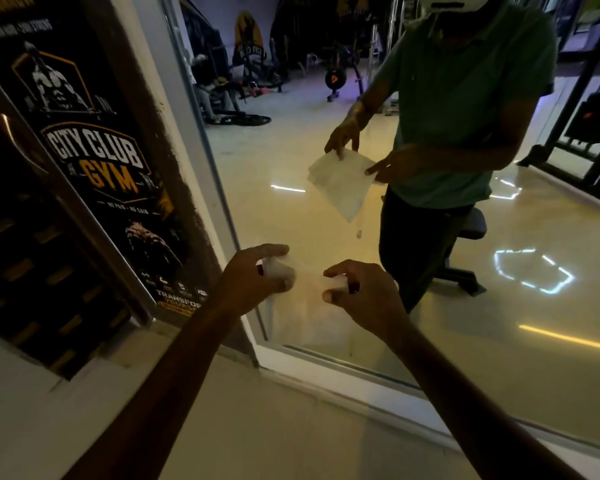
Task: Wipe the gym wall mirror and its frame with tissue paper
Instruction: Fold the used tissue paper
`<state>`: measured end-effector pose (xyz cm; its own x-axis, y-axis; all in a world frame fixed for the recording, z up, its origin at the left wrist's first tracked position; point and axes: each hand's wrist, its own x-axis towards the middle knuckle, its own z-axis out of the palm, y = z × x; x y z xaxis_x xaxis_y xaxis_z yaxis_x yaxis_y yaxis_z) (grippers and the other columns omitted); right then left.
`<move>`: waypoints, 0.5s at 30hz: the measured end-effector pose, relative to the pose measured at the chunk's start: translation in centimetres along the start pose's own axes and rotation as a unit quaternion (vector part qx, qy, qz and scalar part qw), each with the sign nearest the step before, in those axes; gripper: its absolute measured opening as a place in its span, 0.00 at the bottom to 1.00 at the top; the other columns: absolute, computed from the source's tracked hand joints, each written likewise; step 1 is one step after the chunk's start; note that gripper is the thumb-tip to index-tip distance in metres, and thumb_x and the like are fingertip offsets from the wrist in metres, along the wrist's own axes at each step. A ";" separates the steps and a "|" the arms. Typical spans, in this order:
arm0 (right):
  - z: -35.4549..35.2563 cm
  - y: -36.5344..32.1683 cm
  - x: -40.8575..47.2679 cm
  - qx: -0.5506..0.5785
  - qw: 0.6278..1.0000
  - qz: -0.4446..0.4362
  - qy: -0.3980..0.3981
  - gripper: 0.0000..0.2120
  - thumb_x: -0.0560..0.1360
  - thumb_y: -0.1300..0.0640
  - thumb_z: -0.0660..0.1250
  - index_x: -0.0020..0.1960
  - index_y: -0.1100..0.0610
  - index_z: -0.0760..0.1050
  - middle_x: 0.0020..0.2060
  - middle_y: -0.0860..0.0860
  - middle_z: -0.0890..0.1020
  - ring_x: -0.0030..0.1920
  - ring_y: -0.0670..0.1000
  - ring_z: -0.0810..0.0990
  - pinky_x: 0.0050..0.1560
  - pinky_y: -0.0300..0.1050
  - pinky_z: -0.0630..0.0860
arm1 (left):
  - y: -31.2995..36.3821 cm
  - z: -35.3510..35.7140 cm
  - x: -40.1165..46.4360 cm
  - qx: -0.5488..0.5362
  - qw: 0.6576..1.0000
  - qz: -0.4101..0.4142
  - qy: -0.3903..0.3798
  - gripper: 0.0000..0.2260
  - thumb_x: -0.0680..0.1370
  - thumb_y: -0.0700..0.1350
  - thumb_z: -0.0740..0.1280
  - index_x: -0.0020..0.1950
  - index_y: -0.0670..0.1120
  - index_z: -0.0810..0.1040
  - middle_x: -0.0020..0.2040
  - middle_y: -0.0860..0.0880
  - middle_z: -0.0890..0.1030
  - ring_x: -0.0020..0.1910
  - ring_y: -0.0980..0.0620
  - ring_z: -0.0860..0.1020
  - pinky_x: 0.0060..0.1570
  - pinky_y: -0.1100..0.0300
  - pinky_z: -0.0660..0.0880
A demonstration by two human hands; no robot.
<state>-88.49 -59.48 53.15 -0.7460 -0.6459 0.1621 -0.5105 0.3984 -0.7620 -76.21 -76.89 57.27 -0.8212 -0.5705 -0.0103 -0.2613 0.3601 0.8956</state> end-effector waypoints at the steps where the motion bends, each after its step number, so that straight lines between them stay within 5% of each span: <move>1: -0.3 0.1 -0.6 -0.007 1.000 -0.008 0.008 0.15 0.73 0.54 0.80 0.59 0.53 0.83 0.51 0.49 0.85 0.44 0.46 0.81 0.52 0.45 0.82 | 0.2 0.2 -0.6 0.030 0.999 0.013 0.000 0.25 0.73 0.36 0.78 0.69 0.47 0.79 0.64 0.52 0.77 0.62 0.49 0.77 0.49 0.67 0.79; 4: -1.7 -0.2 -3.2 0.013 1.000 -0.003 0.008 0.18 0.72 0.52 0.81 0.59 0.52 0.82 0.46 0.47 0.84 0.42 0.42 0.81 0.48 0.40 0.80 | 1.1 1.0 -3.0 0.114 0.992 0.045 -0.016 0.24 0.73 0.39 0.79 0.67 0.46 0.81 0.67 0.49 0.77 0.66 0.48 0.75 0.58 0.62 0.75; 8: -2.8 -0.1 -6.6 0.129 0.987 0.050 -0.076 0.30 0.72 0.54 0.81 0.71 0.50 0.75 0.53 0.52 0.85 0.53 0.51 0.84 0.57 0.44 0.82 | 2.4 2.3 -6.7 0.111 0.992 0.041 -0.044 0.23 0.74 0.42 0.78 0.68 0.49 0.81 0.68 0.52 0.75 0.64 0.52 0.71 0.67 0.54 0.71; 11: -3.1 0.8 -9.6 0.159 0.984 0.074 -0.034 0.17 0.74 0.58 0.79 0.62 0.52 0.81 0.45 0.45 0.84 0.47 0.45 0.84 0.43 0.33 0.79 | 2.1 3.4 -9.0 0.130 0.990 0.047 -0.019 0.20 0.73 0.42 0.79 0.65 0.46 0.83 0.64 0.52 0.76 0.61 0.53 0.72 0.65 0.56 0.70; 15: -4.7 2.9 -13.2 0.005 0.997 -0.025 0.078 0.05 0.75 0.58 0.78 0.50 0.54 0.86 0.41 0.44 0.82 0.43 0.43 0.79 0.47 0.39 0.75 | 1.7 6.3 -11.7 0.136 0.988 0.054 0.051 0.12 0.72 0.42 0.80 0.53 0.42 0.87 0.65 0.42 0.81 0.67 0.43 0.76 0.70 0.45 0.72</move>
<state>-82.16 -46.77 51.70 -0.7781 -0.5546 0.2951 -0.5448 0.3619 -0.7564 -70.25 -64.92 56.15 -0.7995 -0.5850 0.1365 -0.3135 0.6002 0.7359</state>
